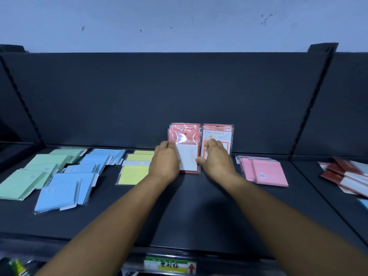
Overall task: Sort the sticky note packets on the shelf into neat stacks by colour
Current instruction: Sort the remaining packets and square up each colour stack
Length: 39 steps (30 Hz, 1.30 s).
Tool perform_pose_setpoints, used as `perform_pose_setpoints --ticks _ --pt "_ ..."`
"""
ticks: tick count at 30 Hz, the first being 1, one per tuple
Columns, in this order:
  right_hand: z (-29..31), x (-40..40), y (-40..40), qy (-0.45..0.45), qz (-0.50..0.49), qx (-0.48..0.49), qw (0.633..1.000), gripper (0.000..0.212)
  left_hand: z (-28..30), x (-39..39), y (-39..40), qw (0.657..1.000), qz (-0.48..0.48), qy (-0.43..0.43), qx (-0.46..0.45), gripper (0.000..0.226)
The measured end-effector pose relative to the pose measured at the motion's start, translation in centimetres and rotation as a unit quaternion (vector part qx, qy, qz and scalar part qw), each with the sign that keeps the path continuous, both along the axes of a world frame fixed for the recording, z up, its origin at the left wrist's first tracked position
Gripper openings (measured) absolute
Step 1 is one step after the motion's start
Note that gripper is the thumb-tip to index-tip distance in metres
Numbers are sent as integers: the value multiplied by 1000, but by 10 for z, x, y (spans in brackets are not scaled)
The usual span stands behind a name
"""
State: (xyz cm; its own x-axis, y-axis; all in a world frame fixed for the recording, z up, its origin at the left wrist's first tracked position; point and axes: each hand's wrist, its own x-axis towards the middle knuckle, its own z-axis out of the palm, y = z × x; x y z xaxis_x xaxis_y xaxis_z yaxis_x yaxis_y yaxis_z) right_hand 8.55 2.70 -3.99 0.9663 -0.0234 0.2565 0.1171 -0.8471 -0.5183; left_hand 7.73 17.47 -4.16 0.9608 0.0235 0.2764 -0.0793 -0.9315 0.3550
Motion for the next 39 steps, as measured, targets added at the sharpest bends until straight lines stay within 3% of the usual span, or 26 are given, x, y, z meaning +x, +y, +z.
perform_pose_setpoints --ticks 2,5,13,39 --pt "2 -6 -9 -7 13 -48 999 59 3 -10 -9 999 -24 12 24 61" --pt "4 -19 -28 -10 34 -122 992 73 8 -22 -29 997 -62 12 41 59" --pt "8 -54 -93 74 19 -201 977 80 15 -43 -90 985 -131 38 106 75" --pt "11 -88 -371 155 -106 -190 964 65 5 -59 -357 955 -258 63 131 69"
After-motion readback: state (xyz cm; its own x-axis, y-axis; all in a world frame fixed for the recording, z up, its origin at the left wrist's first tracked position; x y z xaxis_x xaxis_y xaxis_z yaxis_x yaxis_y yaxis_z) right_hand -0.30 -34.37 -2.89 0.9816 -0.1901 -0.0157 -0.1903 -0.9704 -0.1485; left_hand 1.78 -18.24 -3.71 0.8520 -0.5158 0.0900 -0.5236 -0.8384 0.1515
